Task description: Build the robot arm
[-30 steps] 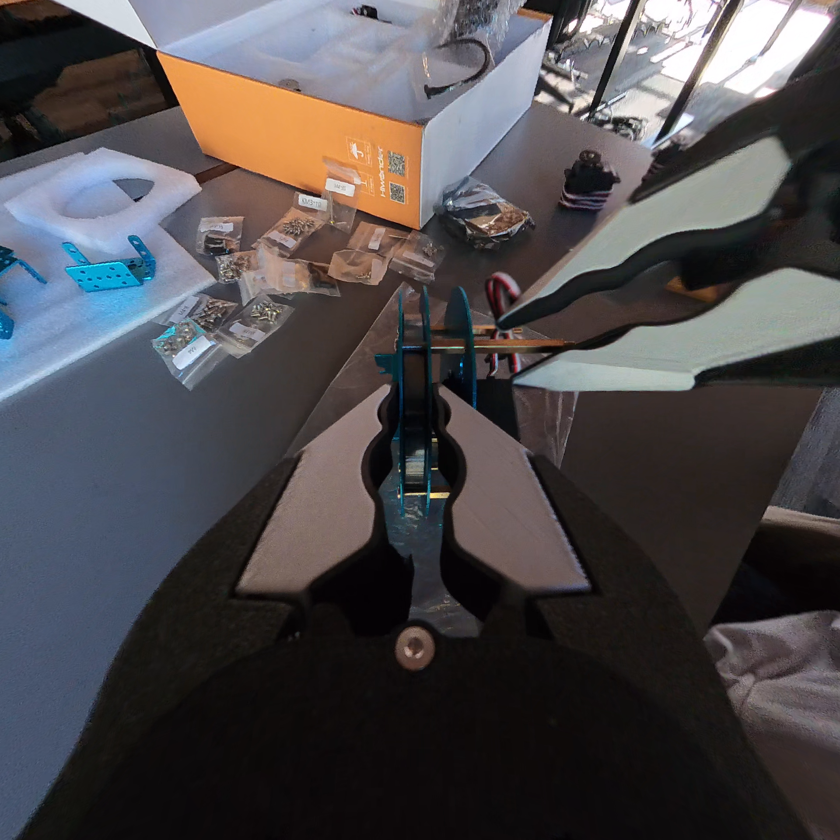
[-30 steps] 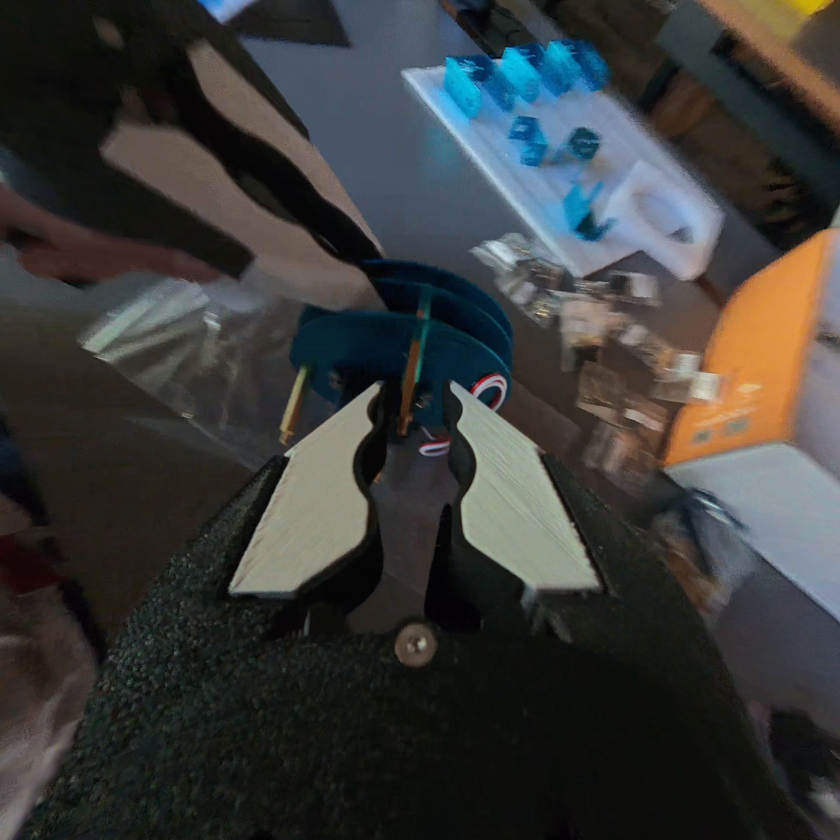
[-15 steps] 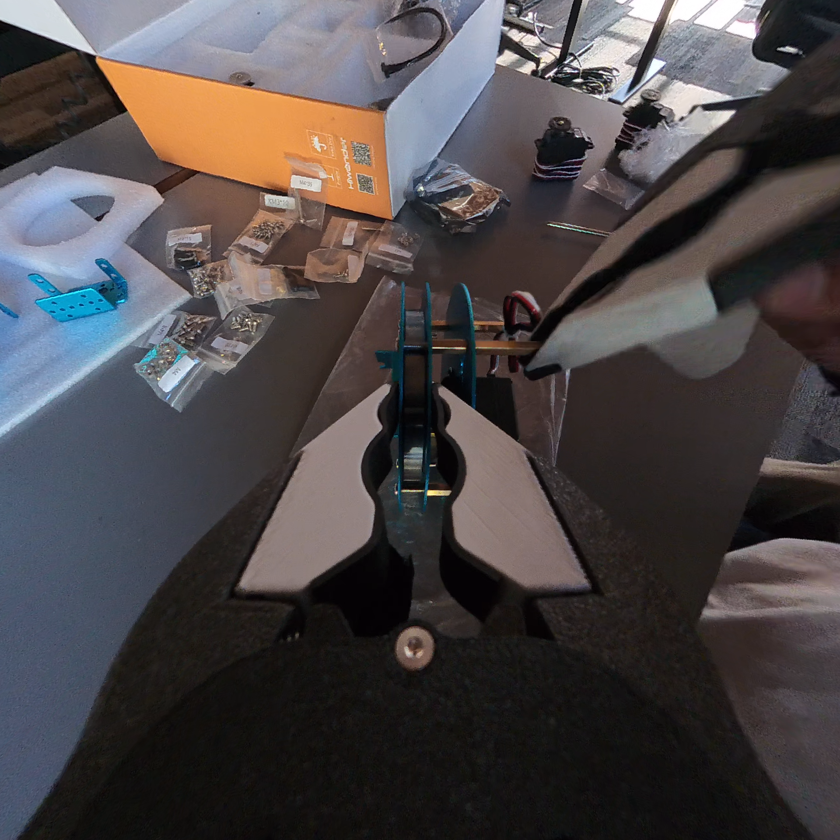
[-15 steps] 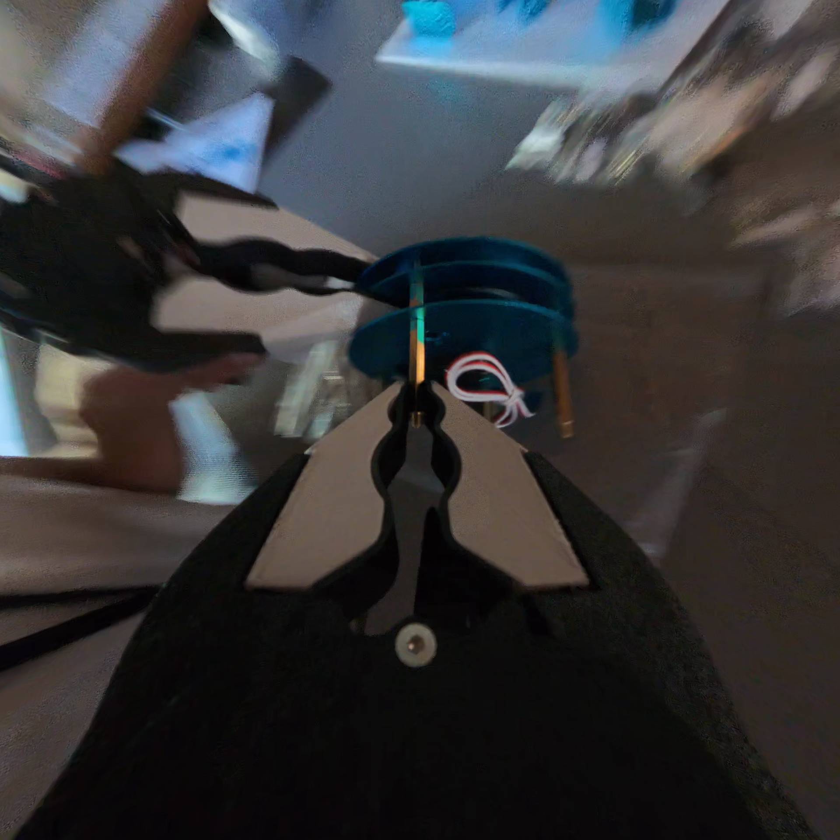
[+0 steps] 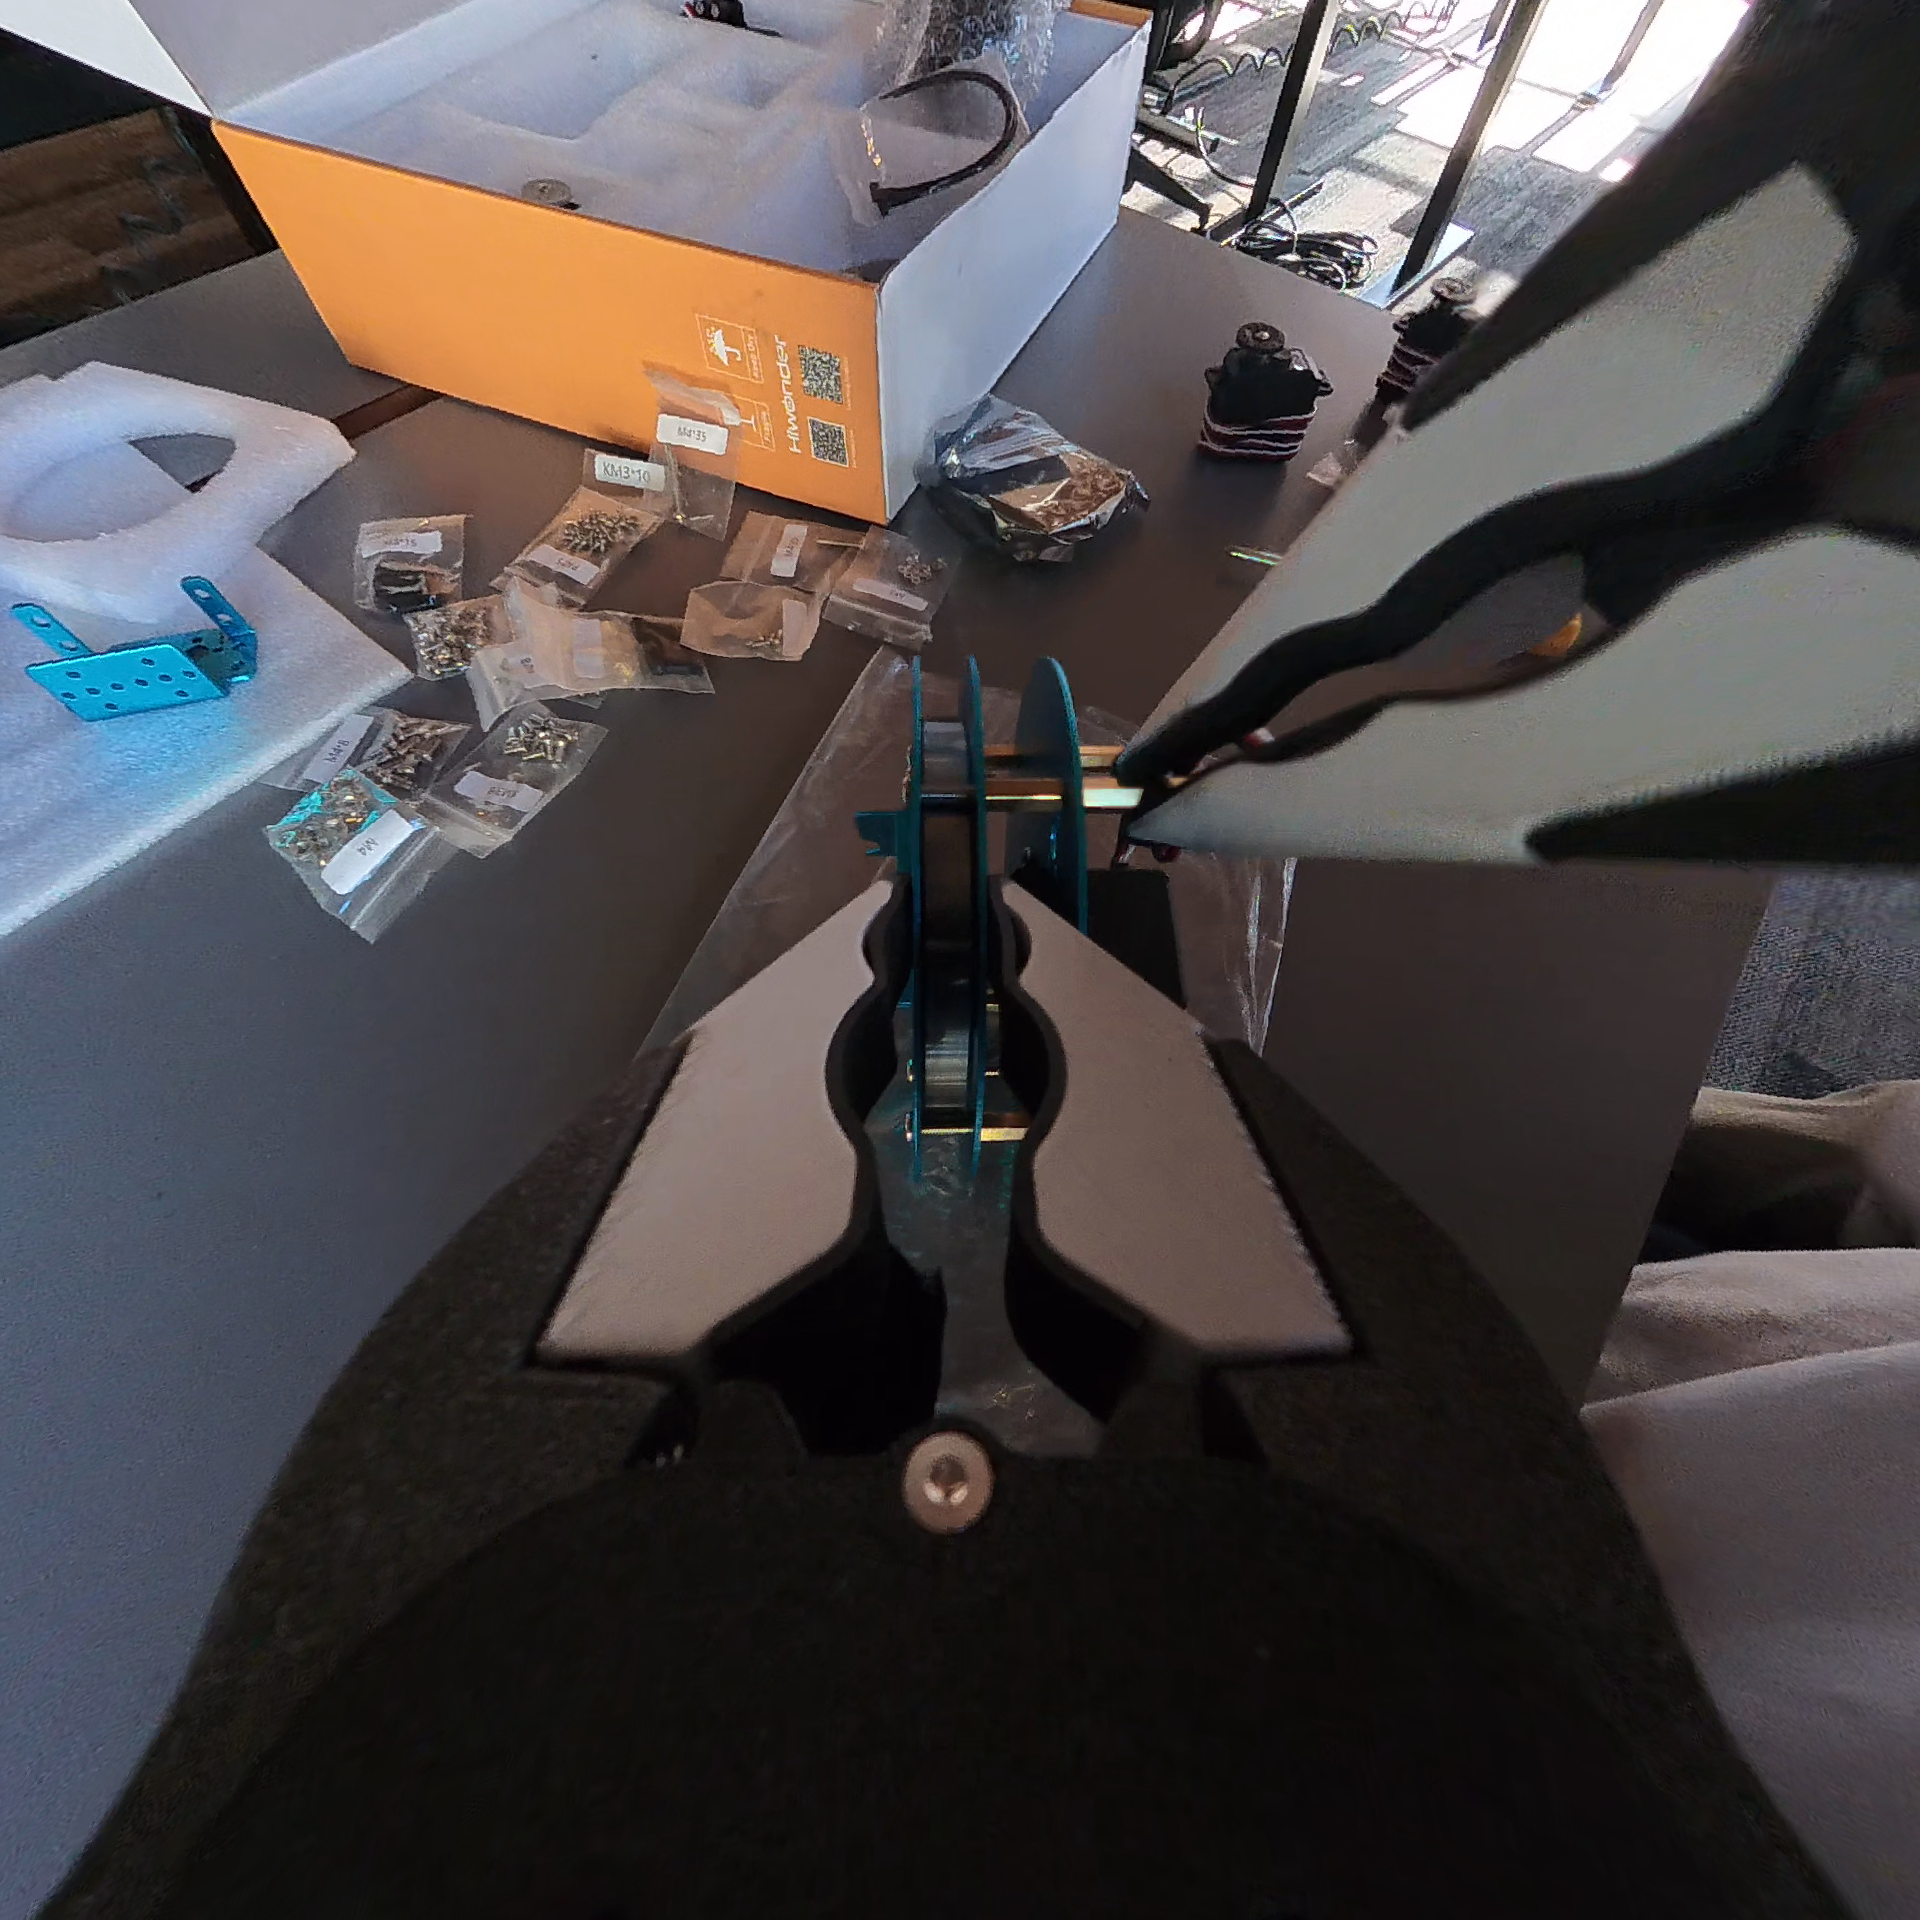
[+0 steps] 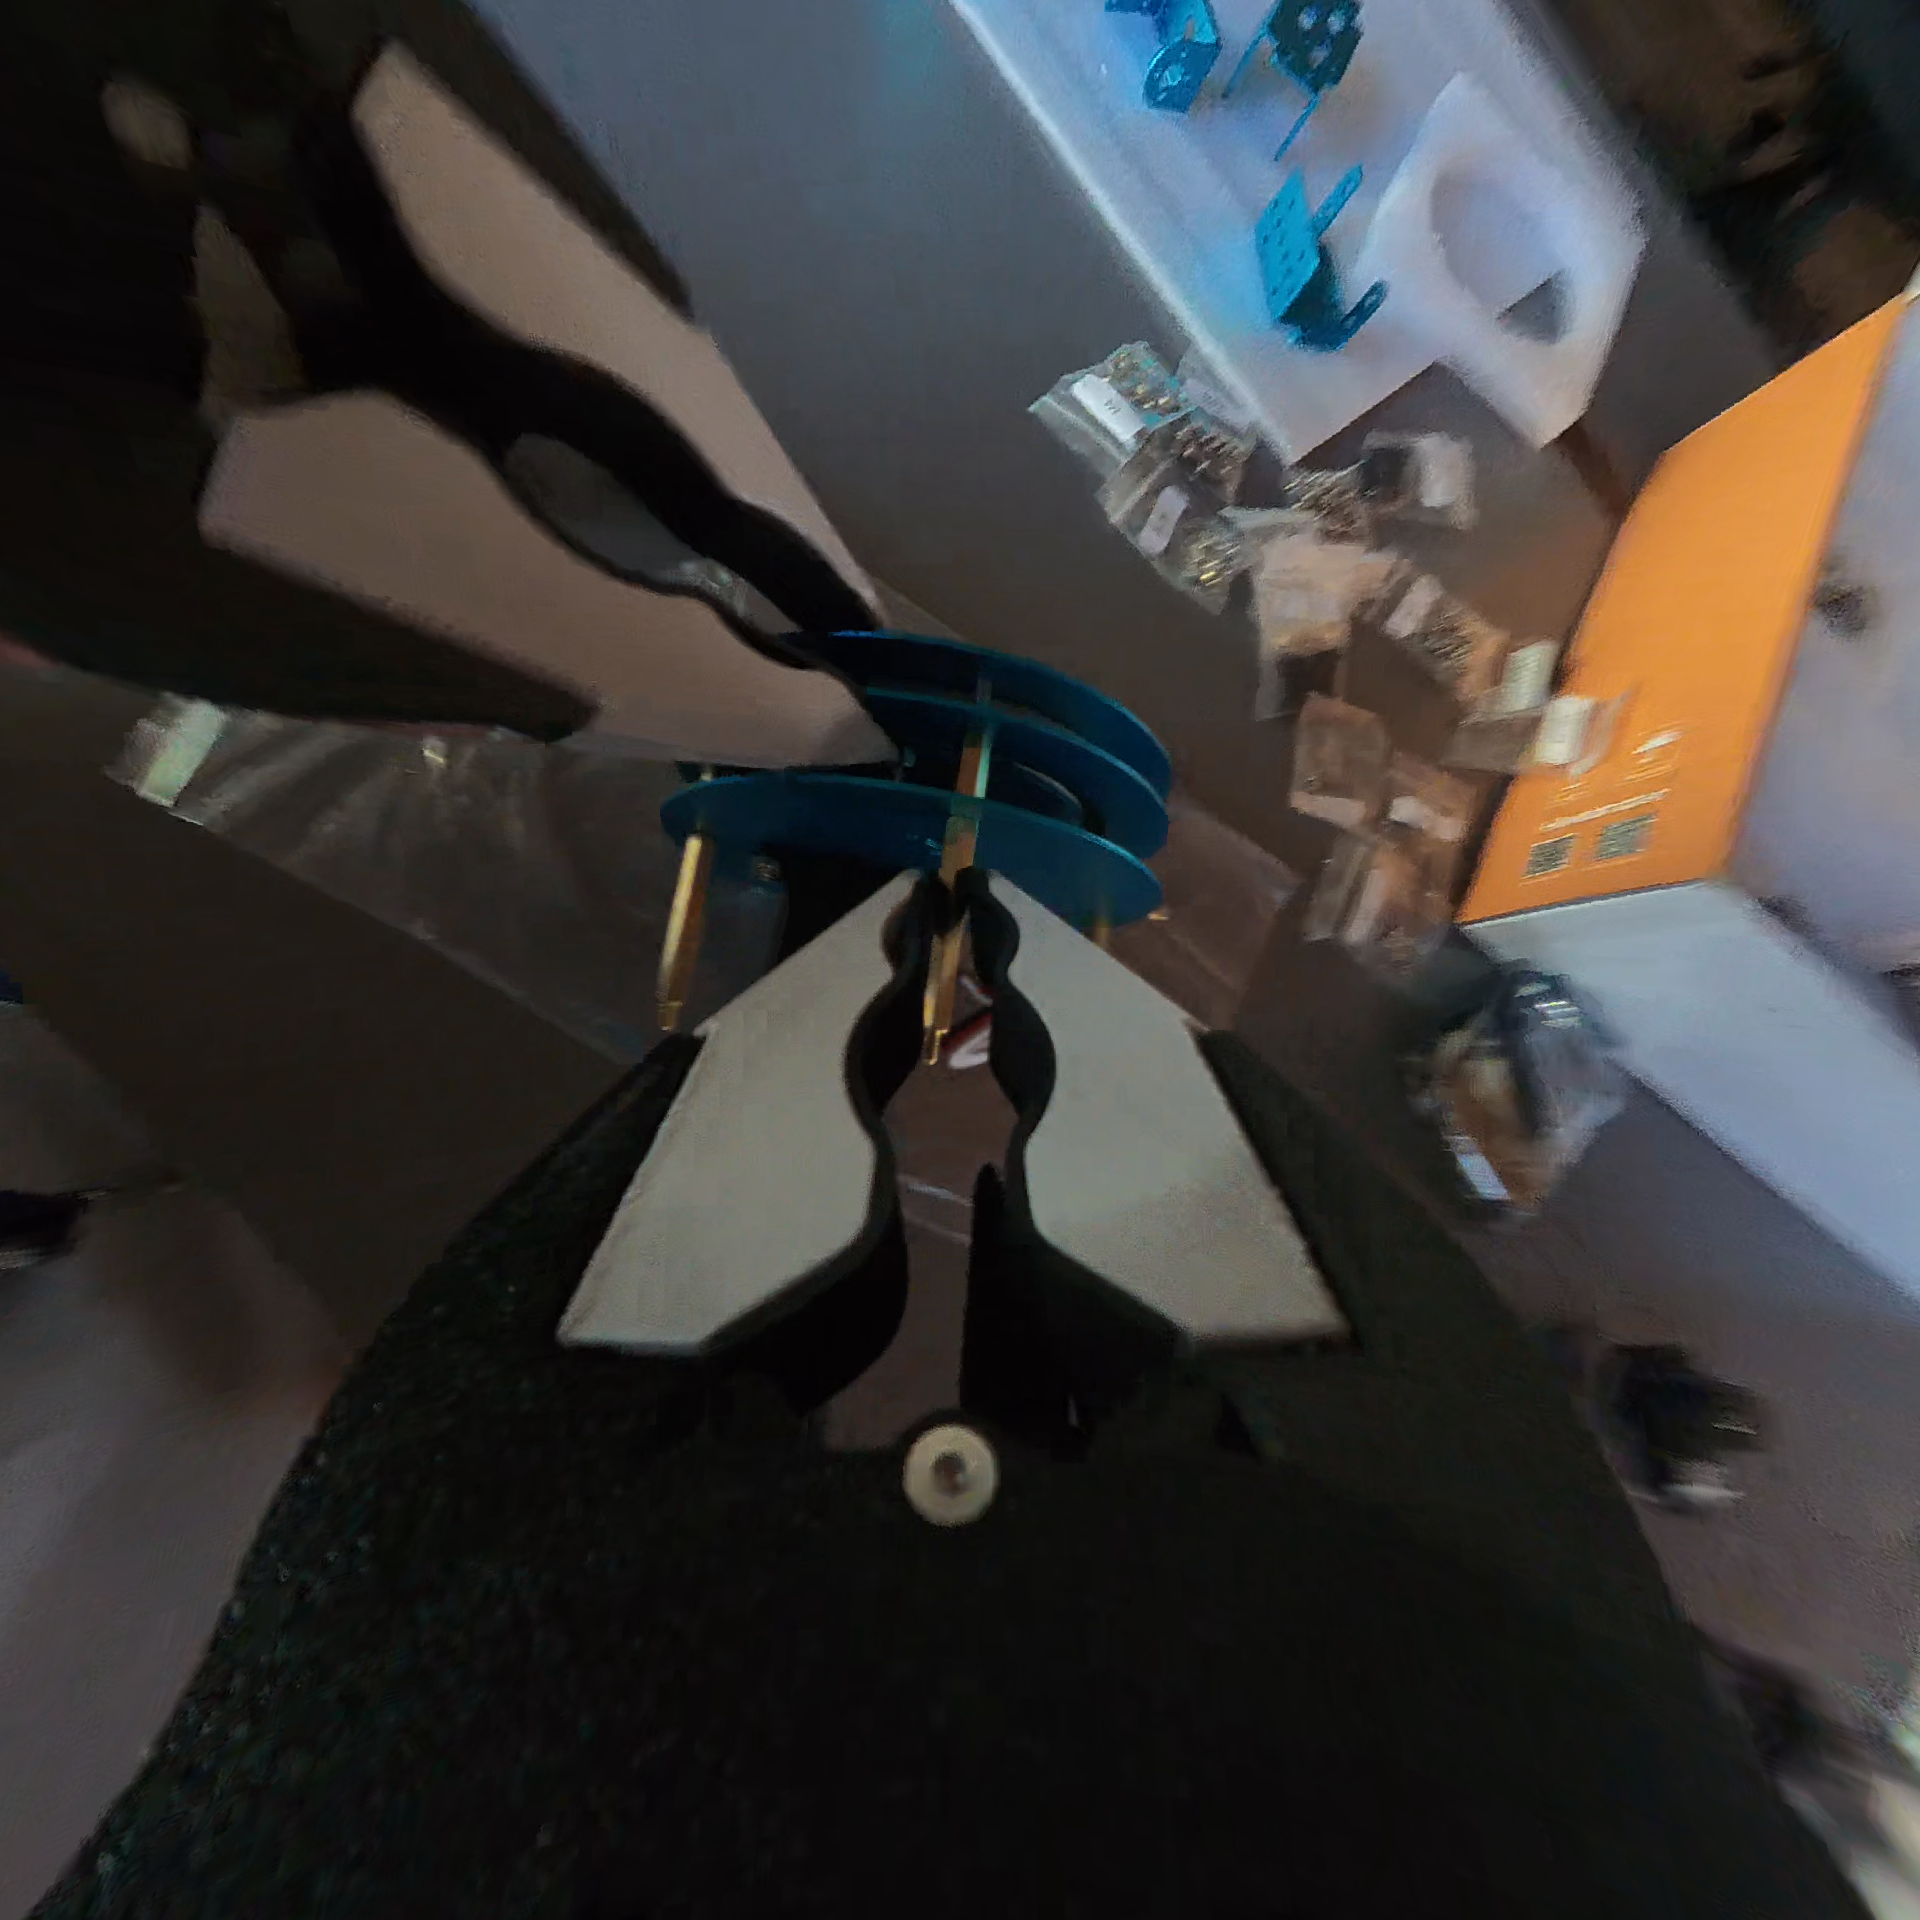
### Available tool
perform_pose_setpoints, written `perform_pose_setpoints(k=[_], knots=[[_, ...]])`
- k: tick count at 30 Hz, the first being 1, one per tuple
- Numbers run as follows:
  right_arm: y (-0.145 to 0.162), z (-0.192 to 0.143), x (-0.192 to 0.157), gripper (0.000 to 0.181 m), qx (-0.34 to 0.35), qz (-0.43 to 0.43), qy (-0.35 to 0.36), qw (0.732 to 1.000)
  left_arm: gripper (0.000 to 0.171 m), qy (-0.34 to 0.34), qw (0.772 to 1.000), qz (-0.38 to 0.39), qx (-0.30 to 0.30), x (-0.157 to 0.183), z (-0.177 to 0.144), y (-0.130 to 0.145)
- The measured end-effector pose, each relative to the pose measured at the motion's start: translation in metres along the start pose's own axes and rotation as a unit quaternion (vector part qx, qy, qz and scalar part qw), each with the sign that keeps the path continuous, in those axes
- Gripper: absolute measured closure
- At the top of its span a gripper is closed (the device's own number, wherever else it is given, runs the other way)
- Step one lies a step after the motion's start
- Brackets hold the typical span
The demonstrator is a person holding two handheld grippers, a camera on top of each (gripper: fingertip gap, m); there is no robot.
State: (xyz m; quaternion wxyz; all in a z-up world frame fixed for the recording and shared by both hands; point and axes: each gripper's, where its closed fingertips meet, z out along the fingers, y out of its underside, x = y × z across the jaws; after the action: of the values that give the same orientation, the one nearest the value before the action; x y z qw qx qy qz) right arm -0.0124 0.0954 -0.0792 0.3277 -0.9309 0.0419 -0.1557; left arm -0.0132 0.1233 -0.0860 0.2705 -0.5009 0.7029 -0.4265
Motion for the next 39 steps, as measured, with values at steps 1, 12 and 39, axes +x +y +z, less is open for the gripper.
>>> perform_pose_setpoints(k=[1, 12, 39], knots=[[0.0, 0.0, -0.001, 0.177, 0.005, 0.058, -0.049, 0.997, 0.16, 0.0, 1.0, 0.001, 0.001, 0.0, 0.0, 0.0], [0.003, -0.002, -0.007, 0.155, 0.025, 0.132, -0.099, 0.986, 0.16, -0.004, 1.0, -0.009, 0.007, 0.001, 0.0, 0.0], [0.003, 0.003, -0.01, 0.178, -0.031, 0.186, -0.191, 0.963, 0.159, -0.013, 1.0, 0.013, 0.019, 0.001, -0.003, 0.002]])
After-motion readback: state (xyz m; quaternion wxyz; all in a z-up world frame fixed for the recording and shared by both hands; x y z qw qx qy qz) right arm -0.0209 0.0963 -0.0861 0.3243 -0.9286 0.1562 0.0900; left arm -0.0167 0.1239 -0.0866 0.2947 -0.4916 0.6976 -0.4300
